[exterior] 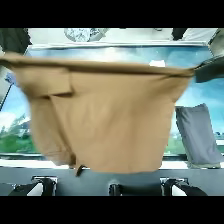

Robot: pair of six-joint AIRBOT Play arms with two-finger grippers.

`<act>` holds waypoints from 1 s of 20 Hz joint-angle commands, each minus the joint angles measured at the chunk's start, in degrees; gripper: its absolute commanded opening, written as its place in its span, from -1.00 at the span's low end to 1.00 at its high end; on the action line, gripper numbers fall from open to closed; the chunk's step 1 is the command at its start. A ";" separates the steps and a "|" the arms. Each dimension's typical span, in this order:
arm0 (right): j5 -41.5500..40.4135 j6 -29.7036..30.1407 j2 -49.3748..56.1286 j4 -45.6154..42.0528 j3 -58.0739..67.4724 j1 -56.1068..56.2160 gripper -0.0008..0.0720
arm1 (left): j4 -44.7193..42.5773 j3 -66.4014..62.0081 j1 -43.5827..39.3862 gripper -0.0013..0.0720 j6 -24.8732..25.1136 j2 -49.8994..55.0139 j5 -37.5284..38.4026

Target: Fold the shirts.

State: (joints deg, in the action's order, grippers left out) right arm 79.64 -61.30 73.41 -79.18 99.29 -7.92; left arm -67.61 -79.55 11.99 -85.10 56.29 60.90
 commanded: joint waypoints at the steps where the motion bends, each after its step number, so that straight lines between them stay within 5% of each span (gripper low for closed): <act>1: -6.69 -1.09 17.79 10.08 -1.81 -0.04 -0.86 | 5.20 10.51 0.07 -0.89 4.52 14.05 -6.62; 5: -12.98 -10.14 27.34 20.52 -1.81 1.25 -0.86 | 16.22 9.97 -0.33 -0.88 5.88 26.69 -10.32; 10: -14.01 -10.34 30.27 14.49 -1.79 5.31 -0.83 | 17.57 9.73 -2.40 -0.76 5.81 31.80 -8.87; 11: -13.49 -10.29 29.57 14.34 -1.64 4.87 -0.44 | 17.51 8.41 -1.77 -0.18 5.86 31.56 -6.71; 12: -11.87 -9.01 28.22 14.03 -1.38 3.96 0.22 | 17.42 6.36 -0.44 0.37 5.86 31.41 -3.06; 13: -9.09 -5.75 26.32 13.20 -1.27 2.43 0.61 | 16.09 3.50 1.62 0.41 5.84 31.36 2.73; 17: 10.36 -2.54 20.39 2.99 -1.33 -6.38 0.44 | 4.09 0.98 10.19 0.11 0.24 29.81 24.55; 18: 15.10 -2.54 20.04 0.90 -1.36 -8.35 0.20 | 2.82 3.91 11.52 0.11 0.24 28.55 26.34; 20: 22.14 -0.87 20.00 0.02 -1.70 -10.54 0.16 | -0.44 13.31 13.20 0.12 1.25 24.92 25.86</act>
State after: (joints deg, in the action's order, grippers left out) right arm 88.53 -64.62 94.76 -74.85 97.82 -14.57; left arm -62.04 -73.21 21.82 -83.15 84.40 79.46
